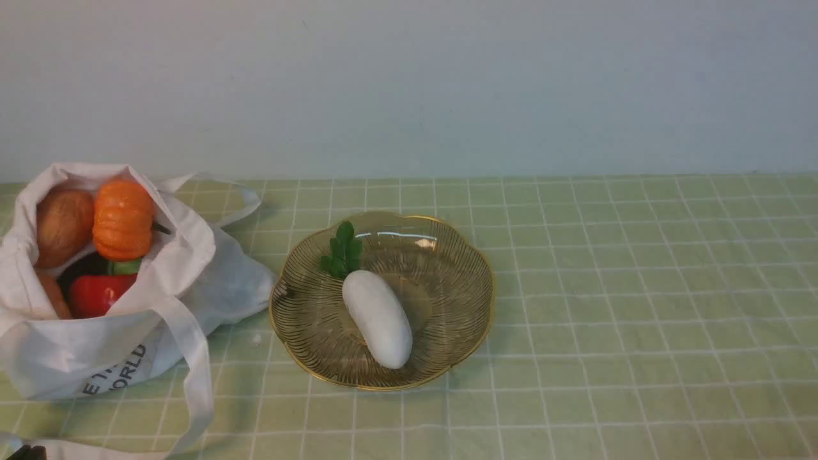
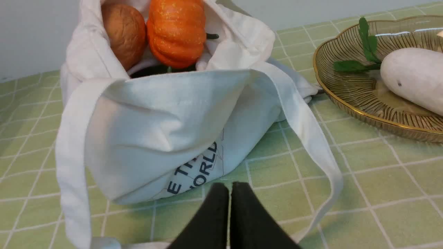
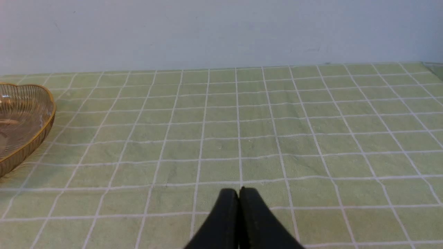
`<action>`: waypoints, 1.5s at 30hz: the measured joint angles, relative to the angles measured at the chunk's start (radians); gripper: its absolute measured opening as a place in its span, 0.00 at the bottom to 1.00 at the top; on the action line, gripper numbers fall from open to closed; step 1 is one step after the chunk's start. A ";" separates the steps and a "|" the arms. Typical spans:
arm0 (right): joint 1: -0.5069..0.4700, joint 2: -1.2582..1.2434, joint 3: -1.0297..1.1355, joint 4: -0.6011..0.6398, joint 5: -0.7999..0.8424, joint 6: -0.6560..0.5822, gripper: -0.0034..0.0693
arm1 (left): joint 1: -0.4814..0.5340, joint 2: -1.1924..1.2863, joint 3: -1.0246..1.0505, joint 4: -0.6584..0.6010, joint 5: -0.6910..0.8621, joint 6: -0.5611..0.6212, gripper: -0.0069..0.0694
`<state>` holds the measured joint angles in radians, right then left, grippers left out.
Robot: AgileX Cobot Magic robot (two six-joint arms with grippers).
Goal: Take vegetables from bag on green coffee tablecloth place on plate.
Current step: 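Reach into the cloth bag and grasp the pumpkin with the left gripper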
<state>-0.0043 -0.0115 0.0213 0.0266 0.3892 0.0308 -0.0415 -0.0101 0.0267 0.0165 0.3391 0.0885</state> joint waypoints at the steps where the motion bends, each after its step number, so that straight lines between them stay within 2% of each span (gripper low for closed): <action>1: 0.000 0.000 0.000 0.000 0.000 0.000 0.03 | 0.000 0.000 0.000 0.000 0.000 0.000 0.08; 28: 0.000 0.000 0.000 0.000 0.000 0.000 0.03 | 0.000 0.000 0.000 0.023 -0.005 0.010 0.08; 31: 0.000 0.000 0.000 0.000 0.000 0.000 0.03 | 0.000 0.000 0.002 -0.036 -0.056 -0.035 0.08; 35: 0.000 0.000 0.000 0.000 0.000 0.000 0.03 | 0.000 0.000 0.003 -0.211 -0.157 -0.144 0.08; 36: 0.000 0.000 0.000 0.000 0.000 0.000 0.03 | 0.000 0.000 0.003 -0.211 -0.161 -0.149 0.08; 40: 0.000 0.000 0.000 0.000 0.000 0.000 0.03 | 0.000 0.000 0.003 -0.368 -0.246 -0.196 0.08; 42: 0.000 0.000 0.000 0.000 0.000 0.000 0.03 | 0.000 0.000 0.003 -0.396 -0.308 -0.201 0.08; 45: 0.000 0.000 0.000 0.000 0.000 0.000 0.03 | 0.000 0.000 0.003 -0.411 -0.481 -0.203 0.08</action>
<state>-0.0043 -0.0115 0.0213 0.0266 0.3892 0.0308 -0.0415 -0.0101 0.0298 -0.3949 -0.1419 -0.1145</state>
